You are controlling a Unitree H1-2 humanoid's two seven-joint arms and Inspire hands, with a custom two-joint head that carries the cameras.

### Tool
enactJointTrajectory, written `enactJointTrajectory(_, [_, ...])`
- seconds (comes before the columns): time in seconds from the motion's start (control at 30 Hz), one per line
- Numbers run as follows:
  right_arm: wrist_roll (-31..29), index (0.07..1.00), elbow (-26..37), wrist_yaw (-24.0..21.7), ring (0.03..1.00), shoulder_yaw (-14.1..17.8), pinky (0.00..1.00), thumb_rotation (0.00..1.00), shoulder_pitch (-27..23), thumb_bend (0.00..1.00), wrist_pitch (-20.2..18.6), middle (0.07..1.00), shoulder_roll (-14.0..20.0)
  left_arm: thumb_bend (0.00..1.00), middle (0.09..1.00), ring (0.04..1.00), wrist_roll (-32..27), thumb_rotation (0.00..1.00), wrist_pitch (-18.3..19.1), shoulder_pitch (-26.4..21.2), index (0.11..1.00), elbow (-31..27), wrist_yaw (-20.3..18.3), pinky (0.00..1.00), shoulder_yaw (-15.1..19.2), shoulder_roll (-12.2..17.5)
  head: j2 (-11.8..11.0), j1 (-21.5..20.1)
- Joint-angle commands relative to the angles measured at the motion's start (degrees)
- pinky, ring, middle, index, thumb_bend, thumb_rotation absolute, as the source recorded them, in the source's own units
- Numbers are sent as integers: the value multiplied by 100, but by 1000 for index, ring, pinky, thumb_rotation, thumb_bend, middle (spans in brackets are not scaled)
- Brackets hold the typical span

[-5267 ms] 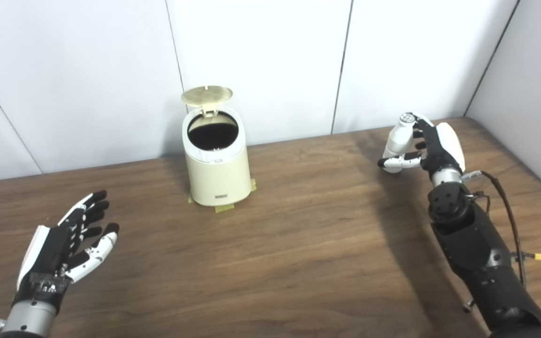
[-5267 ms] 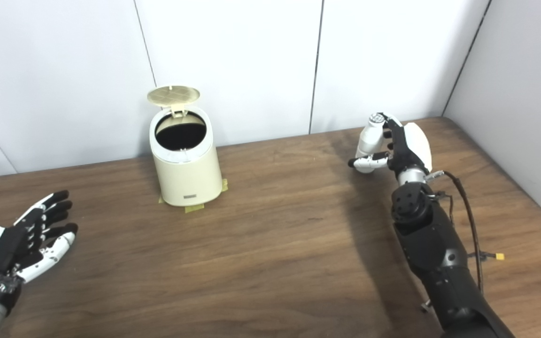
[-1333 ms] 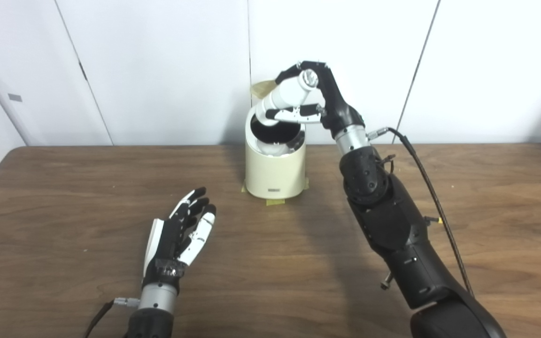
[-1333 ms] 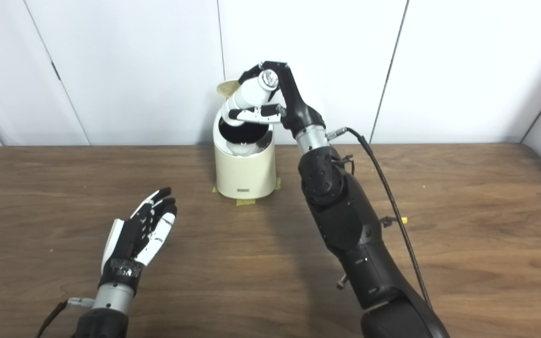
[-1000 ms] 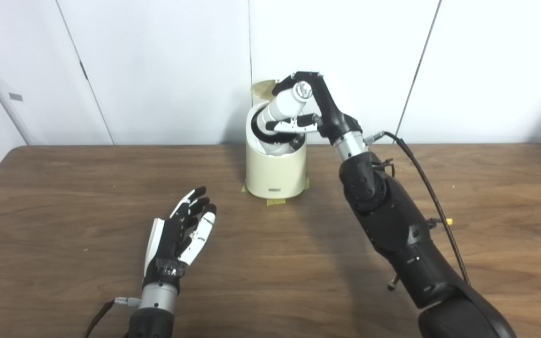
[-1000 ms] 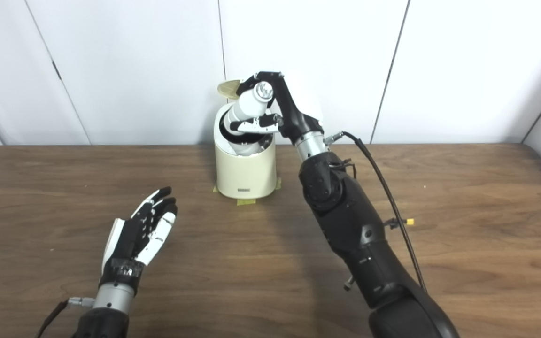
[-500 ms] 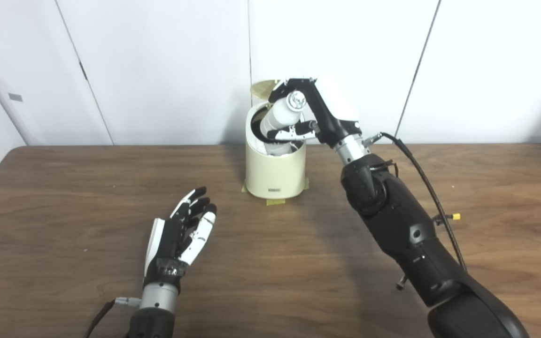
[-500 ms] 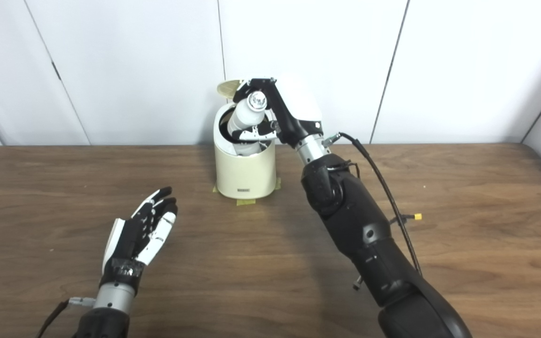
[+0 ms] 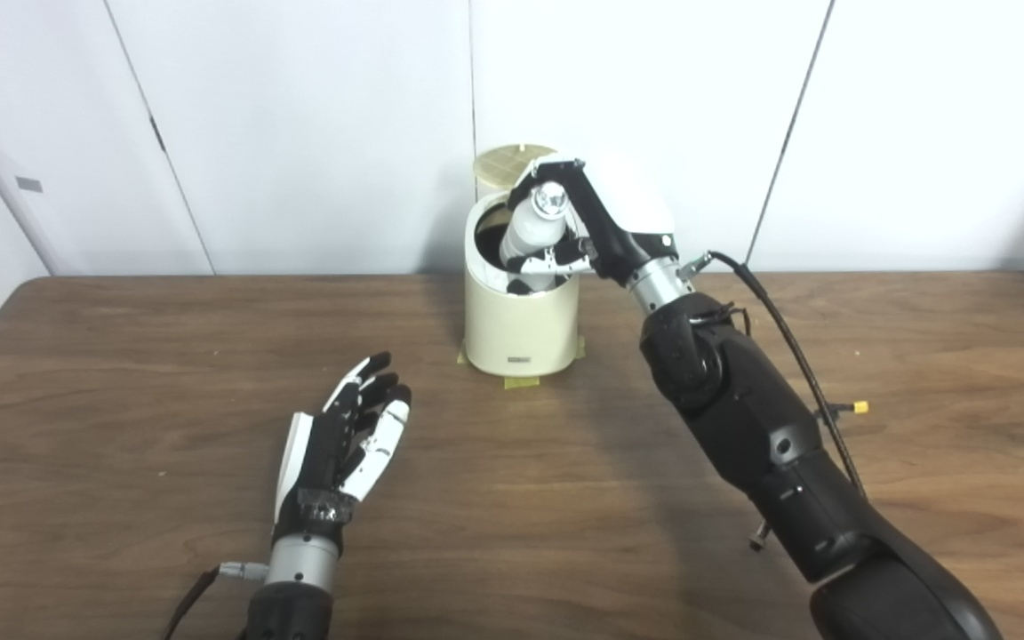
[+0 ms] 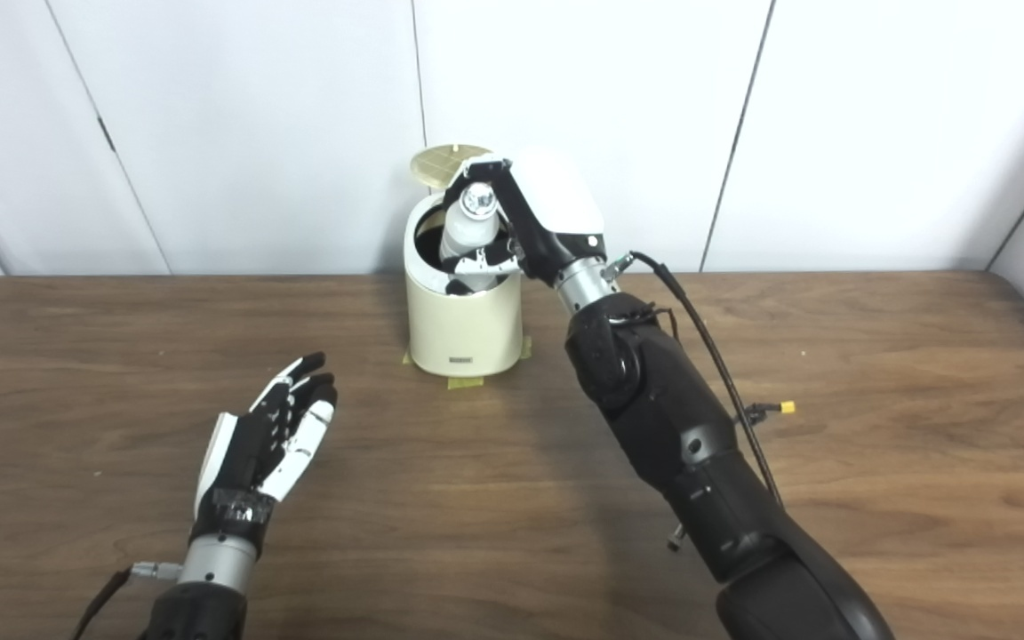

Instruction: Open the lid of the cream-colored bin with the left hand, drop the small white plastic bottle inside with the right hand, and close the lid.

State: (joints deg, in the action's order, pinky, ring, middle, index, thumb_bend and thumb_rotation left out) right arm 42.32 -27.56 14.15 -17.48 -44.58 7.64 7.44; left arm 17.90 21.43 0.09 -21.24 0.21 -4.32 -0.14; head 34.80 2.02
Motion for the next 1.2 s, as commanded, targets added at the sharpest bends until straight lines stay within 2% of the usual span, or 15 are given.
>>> enactJointTrajectory(0.0, [39, 706, 216, 106, 818, 27, 746, 6, -298, 848, 18, 827, 66, 425, 851, 882, 23, 667, -105, -186, 916, -226, 52, 877, -18, -34, 2, 1])
enactJointTrajectory(0.17, [20, 753, 228, 131, 834, 43, 765, 16, -287, 881, -18, 843, 43, 424, 851, 882, 65, 672, -131, -184, 916, -221, 44, 873, -50, -12, 13, -6])
enactJointTrajectory(0.4, [29, 729, 250, 157, 807, 44, 740, 34, -257, 868, 11, 814, 69, 432, 852, 881, 60, 664, -109, -176, 910, -242, 48, 869, -59, -27, 30, -3])
enactJointTrajectory(0.53, [-11, 679, 234, 268, 740, 82, 693, 18, -239, 834, 100, 713, 62, 432, 856, 885, 67, 669, -77, -173, 914, -264, 38, 872, -63, -23, 46, -4])
enactJointTrajectory(0.57, [-135, 651, 216, 311, 705, 135, 643, 9, -227, 824, 229, 682, 44, 432, 856, 885, 69, 668, -74, -173, 914, -266, 37, 872, -62, -21, 48, -7])
enactJointTrajectory(0.6, [-227, 555, 202, 341, 597, 171, 532, 3, -220, 650, 323, 571, 33, 433, 856, 883, 69, 669, -73, -173, 913, -268, 36, 870, -62, -19, 48, -7])
enactJointTrajectory(0.63, [-339, 522, 199, 349, 560, 206, 495, 1, -206, 592, 441, 533, 31, 434, 856, 883, 59, 670, -78, -171, 912, -267, 38, 869, -56, -21, 55, -9])
enactJointTrajectory(0.7, [-423, 524, 205, 362, 434, 224, 395, 0, -188, 532, 581, 493, 46, 435, 855, 885, 52, 668, -85, -167, 911, -268, 41, 874, -52, -21, 56, -14])
enactJointTrajectory(0.8, [-414, 528, 242, 423, 394, 231, 357, 0, -146, 517, 672, 477, 56, 427, 856, 885, 62, 669, -55, -171, 915, -281, 21, 871, -59, -7, 61, -19])
enactJointTrajectory(1.0, [-450, 521, 282, 466, 391, 283, 356, 0, -85, 516, 766, 484, 100, 419, 854, 884, 84, 657, -53, -177, 915, -273, 22, 876, -75, -6, 62, -25])
enactJointTrajectory(1.17, [-668, 516, 775, 245, 390, 495, 352, 0, 147, 517, 538, 481, 74, 424, 857, 887, 60, 657, -78, -180, 913, -242, 33, 883, -60, -5, 55, -33])
